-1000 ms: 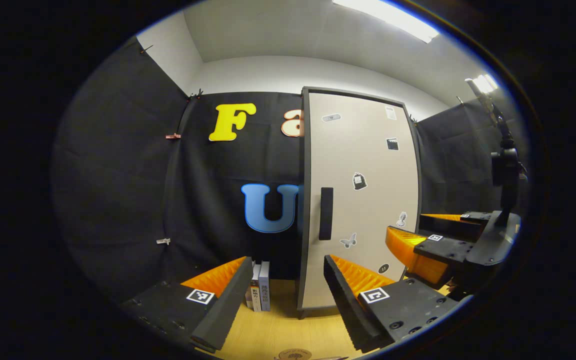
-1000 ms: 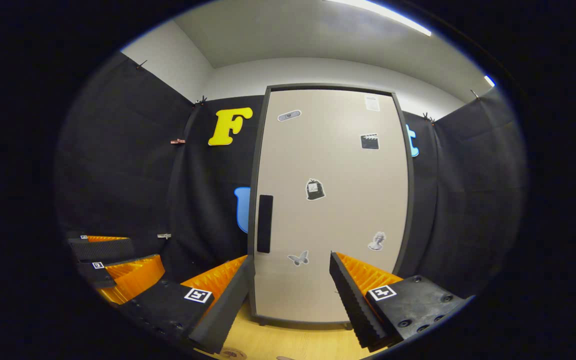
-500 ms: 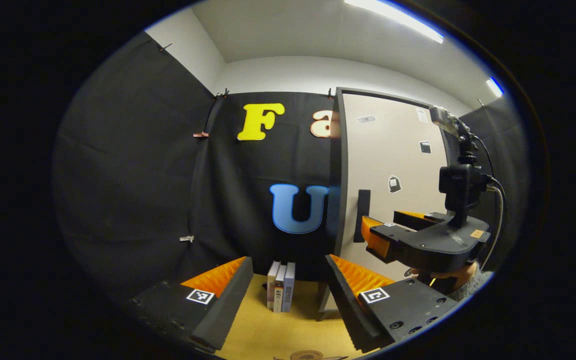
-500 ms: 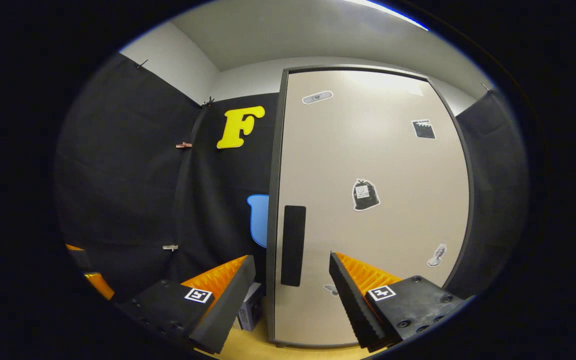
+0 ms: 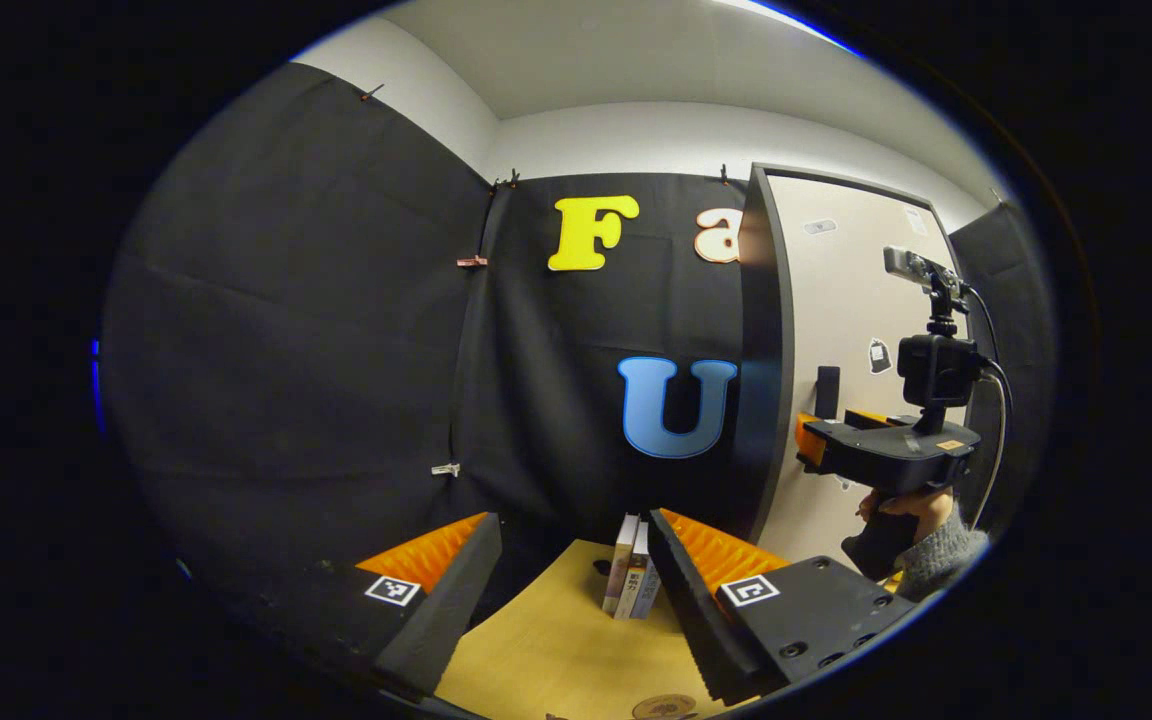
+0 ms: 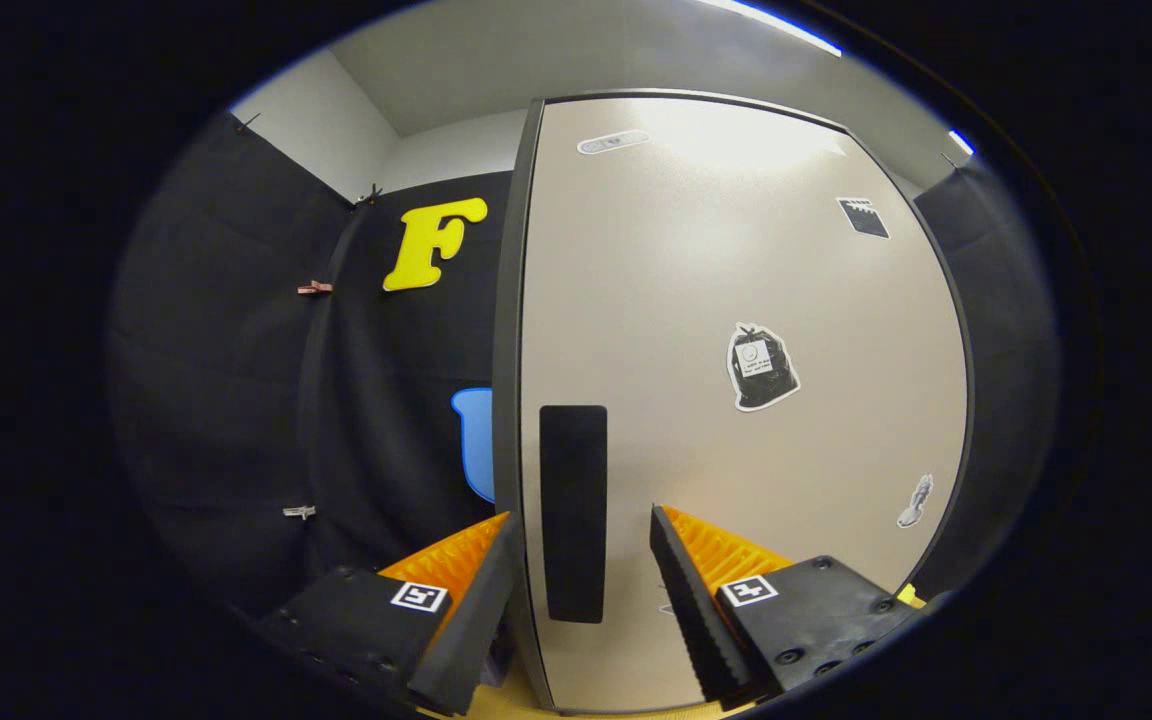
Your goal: Open the cabinet door with the right hand, grasp the bottle in the cabinet with the left hand and place it on the coaster, then close the cabinet door with the right hand.
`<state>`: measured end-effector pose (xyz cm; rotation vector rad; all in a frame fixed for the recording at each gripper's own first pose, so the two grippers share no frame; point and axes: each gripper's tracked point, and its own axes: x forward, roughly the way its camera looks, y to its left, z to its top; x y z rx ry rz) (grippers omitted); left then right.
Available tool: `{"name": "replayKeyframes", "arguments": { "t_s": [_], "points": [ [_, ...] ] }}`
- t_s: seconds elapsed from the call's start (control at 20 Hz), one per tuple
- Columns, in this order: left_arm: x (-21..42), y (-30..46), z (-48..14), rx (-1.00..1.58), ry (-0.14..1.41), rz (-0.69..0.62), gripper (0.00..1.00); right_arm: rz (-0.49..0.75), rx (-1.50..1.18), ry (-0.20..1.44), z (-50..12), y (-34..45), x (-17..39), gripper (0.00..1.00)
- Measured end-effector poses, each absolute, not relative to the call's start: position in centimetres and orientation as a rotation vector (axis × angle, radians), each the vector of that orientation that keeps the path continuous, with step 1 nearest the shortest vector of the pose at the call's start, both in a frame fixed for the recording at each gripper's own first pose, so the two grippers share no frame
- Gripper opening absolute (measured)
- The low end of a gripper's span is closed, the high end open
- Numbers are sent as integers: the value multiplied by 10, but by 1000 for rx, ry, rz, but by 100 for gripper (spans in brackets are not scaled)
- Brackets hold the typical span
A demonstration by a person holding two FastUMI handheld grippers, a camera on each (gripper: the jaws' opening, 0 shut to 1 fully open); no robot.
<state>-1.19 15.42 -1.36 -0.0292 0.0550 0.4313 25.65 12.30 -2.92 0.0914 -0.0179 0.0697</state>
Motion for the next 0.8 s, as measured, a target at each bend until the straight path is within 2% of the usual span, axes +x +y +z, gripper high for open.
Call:
{"name": "replayKeyframes", "arguments": {
  "t_s": [0.05, 0.1, 0.2, 0.3, 0.35, 0.4, 0.45, 0.5, 0.8],
  "points": [
    [-13, 157, -13, -23, 57, 438, 93, 70, 98, -14, -32, 127, 262, 75],
    [-14, 159, -14, -19, 60, 442, 93, 72, 102, 1, -34, 128, 261, 61],
    [-17, 162, -13, -14, 63, 447, 93, 56, 89, 20, -39, 132, 262, 52],
    [-21, 165, -12, -4, 60, 454, 93, 21, 54, 10, -38, 130, 259, 27],
    [-24, 167, -10, -4, 57, 458, 93, 8, 48, 4, -38, 129, 265, 30],
    [-27, 168, -11, -9, 54, 460, 93, 4, 44, 17, -39, 129, 265, 18],
    [-30, 168, -9, -16, 52, 462, 93, -6, 51, 29, -39, 129, 262, 18],
    [-33, 168, -10, -23, 50, 462, 93, -2, 50, 46, -42, 129, 265, 7],
    [-46, 161, -5, -27, 29, 442, 93, 51, 63, 84, -36, 130, 244, 7]
  ]
}}
